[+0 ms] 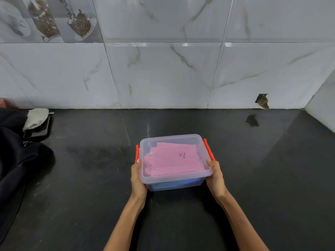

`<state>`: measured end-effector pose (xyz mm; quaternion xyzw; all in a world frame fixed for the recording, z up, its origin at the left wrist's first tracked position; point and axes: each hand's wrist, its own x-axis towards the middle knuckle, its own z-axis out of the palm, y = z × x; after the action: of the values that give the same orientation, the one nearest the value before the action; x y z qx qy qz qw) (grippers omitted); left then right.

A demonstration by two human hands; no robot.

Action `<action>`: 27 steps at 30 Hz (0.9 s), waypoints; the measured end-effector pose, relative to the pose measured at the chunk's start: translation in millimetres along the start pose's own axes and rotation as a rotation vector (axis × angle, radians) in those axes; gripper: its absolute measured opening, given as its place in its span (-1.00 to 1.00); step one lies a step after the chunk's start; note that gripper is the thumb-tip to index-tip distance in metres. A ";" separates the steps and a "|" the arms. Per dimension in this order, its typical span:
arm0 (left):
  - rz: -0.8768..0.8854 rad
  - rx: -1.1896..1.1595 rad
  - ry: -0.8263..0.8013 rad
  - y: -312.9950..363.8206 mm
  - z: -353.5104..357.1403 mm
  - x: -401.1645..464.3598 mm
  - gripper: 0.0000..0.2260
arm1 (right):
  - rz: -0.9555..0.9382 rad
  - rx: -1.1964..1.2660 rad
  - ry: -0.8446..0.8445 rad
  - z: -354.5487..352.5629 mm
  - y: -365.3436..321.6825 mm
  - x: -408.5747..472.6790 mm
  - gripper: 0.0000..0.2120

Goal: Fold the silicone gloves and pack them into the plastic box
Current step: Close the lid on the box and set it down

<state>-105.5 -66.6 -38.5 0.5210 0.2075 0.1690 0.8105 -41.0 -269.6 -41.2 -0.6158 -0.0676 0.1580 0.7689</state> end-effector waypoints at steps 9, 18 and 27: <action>0.027 0.037 -0.259 -9.8 38.5 23.6 -0.59 | -0.119 -0.044 0.142 -28.7 -12.5 -27.7 -0.49; -0.191 0.266 -0.617 -15.2 130.0 54.1 -0.61 | -0.097 -0.185 0.412 -77.6 -35.7 -81.3 -0.01; 0.281 0.528 -0.279 -55.9 194.3 -9.8 -0.54 | -0.116 -0.349 0.663 -97.6 -28.7 -106.3 -0.07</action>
<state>-11.1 -244.3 -16.1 0.7549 0.0571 0.1466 0.6367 -107.3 -400.1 -26.4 -0.7503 0.1244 -0.1078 0.6403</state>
